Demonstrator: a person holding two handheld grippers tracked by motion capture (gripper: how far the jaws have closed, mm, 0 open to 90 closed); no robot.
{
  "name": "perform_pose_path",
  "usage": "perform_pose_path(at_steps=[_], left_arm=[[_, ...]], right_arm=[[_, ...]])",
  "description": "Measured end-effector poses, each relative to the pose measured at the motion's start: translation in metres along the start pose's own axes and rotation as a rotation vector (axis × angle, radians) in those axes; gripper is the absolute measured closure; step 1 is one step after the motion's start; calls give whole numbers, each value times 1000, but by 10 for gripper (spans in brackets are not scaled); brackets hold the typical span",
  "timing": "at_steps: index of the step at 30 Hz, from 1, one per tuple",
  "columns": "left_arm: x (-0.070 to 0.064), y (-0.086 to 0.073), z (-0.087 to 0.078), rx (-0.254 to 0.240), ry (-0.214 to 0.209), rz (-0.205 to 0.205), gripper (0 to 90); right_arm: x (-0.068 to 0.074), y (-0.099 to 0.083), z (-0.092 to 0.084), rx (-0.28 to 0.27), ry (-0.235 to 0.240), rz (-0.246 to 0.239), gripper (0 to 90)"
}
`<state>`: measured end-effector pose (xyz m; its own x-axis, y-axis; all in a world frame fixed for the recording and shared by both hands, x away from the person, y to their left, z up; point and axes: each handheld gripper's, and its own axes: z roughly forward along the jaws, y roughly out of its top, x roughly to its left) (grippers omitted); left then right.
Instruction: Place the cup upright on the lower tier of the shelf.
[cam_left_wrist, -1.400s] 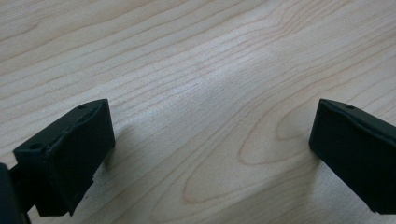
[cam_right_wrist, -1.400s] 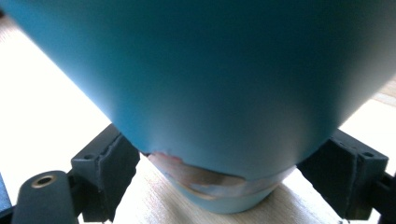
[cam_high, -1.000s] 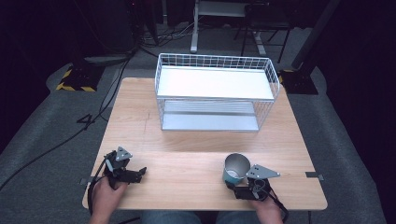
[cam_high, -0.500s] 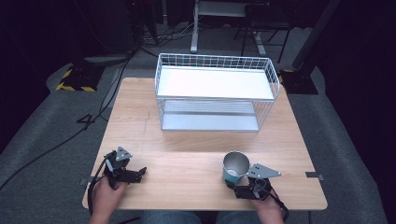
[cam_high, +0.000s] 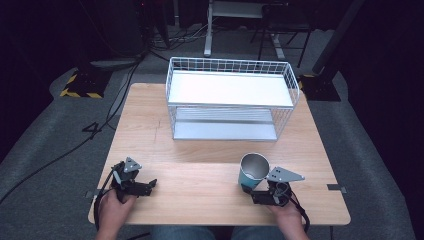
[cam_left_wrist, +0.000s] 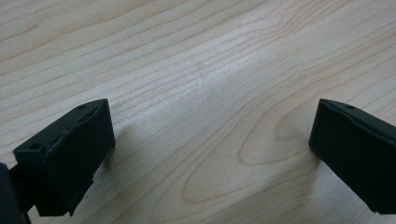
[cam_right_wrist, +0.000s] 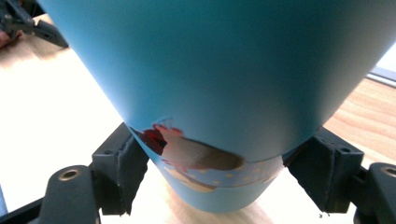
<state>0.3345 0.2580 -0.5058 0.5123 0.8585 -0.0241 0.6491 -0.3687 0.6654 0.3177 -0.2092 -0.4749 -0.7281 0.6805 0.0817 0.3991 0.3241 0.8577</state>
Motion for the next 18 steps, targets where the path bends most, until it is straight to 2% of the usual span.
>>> perform_pose_path(at_steps=[18], left_arm=[[0,0,0,0,-1,0,6]], right_arm=[[-16,31,10,-17,-29,-14,252]])
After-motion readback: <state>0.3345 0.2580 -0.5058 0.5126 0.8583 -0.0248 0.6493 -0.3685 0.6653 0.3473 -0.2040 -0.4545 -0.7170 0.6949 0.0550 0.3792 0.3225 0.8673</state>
